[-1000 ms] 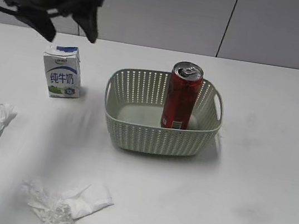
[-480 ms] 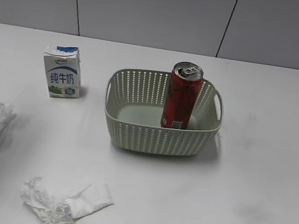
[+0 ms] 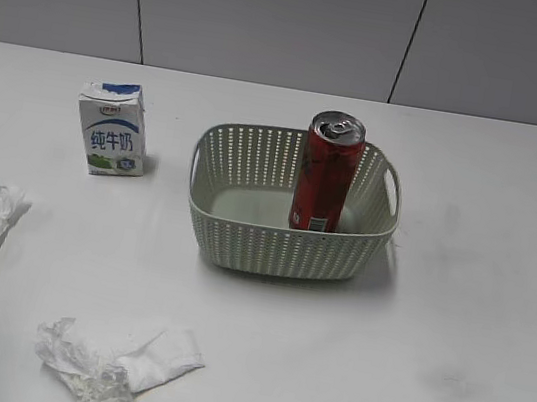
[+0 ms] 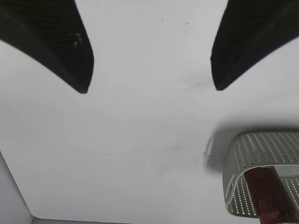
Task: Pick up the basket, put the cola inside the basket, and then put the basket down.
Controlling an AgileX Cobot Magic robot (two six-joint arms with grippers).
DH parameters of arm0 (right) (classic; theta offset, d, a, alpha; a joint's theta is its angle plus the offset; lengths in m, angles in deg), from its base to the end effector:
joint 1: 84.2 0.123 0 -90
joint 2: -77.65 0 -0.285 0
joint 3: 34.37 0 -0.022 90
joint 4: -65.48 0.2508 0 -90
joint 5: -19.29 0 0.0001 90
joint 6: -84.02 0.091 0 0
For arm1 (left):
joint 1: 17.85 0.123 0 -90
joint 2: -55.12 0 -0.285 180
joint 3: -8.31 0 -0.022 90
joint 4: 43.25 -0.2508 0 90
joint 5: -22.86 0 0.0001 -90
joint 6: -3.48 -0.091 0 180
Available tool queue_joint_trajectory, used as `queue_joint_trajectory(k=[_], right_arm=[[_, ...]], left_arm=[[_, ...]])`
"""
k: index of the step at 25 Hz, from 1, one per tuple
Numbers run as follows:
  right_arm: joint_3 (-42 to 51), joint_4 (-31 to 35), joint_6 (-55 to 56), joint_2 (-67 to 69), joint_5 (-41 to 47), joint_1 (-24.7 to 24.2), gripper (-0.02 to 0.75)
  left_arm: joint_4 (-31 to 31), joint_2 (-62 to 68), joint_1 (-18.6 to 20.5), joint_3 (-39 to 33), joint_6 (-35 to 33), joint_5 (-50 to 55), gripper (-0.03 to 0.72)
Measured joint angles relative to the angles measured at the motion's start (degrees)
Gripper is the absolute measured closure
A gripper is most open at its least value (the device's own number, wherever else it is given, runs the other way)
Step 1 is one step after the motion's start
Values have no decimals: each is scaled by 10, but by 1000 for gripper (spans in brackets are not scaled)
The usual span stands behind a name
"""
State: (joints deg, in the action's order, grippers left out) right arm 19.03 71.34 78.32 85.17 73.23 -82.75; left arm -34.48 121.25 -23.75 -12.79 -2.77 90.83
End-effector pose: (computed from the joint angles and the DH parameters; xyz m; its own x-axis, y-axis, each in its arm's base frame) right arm 0.0081 0.0077 0.2634 -0.4138 -0.0495 -0.9090 -0.1164 0.9932 -0.0011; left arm 0.1699 -0.0305 0.3361 -0.8918 0.1432 -0.4292 0.2072 0.9725 -0.1062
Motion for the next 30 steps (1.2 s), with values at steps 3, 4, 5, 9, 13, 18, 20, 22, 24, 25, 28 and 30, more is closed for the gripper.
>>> queue_joint_trajectory(k=[3, 4, 5, 9, 13, 18, 20, 22, 24, 25, 28, 30], right_arm=[[0, 0, 0, 0, 0, 0, 144], [0, 0, 0, 0, 0, 0, 144], [0, 0, 0, 0, 0, 0, 144], [0, 0, 0, 0, 0, 0, 144], [0, 0, 0, 0, 0, 0, 144], [0, 0, 0, 0, 0, 0, 144], [0, 0, 0, 0, 0, 0, 144], [0, 0, 0, 0, 0, 0, 144], [0, 0, 1, 0, 0, 0, 144], [0, 0, 1, 0, 0, 0, 144], [0, 0, 1, 0, 0, 0, 144], [0, 0, 1, 0, 0, 0, 144]], left_arm=[[-1, -81, 0, -58, 0, -7, 76], [-1, -103, 0, -76, 0, -9, 76], [-1, -130, 0, -90, 0, -10, 77], [-2, -229, 0, -149, 0, -12, 80], [-10, -323, 0, -209, 14, -26, 82], [-20, -425, 0, -269, 41, -42, 89], [-21, -460, 0, -275, 43, -48, 93], [-22, -489, 0, -275, 45, -52, 97], [-25, -520, 0, -275, 45, -54, 99], [-27, -533, 0, -275, 45, -54, 99], [-30, -568, 0, -276, 45, -54, 99], [-31, -570, 0, -276, 45, -54, 99]])
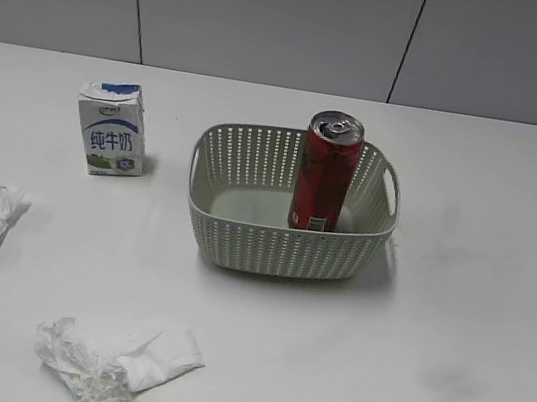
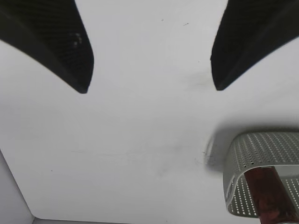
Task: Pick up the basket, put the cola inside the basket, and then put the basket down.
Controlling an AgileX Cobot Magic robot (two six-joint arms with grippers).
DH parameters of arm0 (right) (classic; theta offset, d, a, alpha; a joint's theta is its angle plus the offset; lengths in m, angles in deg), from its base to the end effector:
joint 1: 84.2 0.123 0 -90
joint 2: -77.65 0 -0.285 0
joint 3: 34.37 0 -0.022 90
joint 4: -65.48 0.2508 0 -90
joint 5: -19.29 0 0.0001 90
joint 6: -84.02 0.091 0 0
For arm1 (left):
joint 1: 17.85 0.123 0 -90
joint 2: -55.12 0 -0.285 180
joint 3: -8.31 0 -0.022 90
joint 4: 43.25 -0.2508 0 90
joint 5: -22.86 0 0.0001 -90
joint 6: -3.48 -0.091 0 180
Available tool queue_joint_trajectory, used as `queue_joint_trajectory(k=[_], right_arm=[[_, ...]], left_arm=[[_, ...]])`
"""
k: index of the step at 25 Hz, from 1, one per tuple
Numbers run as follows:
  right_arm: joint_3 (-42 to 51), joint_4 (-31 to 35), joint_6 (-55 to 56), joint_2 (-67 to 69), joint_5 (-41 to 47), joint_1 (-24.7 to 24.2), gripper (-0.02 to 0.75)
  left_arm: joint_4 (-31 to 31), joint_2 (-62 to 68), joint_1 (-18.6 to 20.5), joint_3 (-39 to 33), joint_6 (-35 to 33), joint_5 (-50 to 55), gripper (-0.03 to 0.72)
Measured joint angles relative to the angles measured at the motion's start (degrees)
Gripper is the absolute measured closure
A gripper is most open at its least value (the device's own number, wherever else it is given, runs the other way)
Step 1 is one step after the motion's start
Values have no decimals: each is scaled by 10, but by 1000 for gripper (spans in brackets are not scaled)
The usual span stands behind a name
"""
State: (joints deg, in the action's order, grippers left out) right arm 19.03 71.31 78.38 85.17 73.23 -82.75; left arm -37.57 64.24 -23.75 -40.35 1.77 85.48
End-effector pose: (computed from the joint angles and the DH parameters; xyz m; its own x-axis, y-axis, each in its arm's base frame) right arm 0.0081 0.0077 0.2634 -0.4139 -0.0488 -0.9090 -0.1158 0.9933 -0.0006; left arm -0.0035 -0.0077 0.2747 -0.5044 0.0362 -0.8627 0.1699 0.9838 -0.0580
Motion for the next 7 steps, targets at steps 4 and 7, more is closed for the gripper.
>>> queue_joint_trajectory(k=[4, 7], right_arm=[[0, 0, 0, 0, 0, 0, 144], [0, 0, 0, 0, 0, 0, 144]], left_arm=[[-1, -1, 0, 0, 0, 0, 99], [-1, -1, 0, 0, 0, 0, 99]])
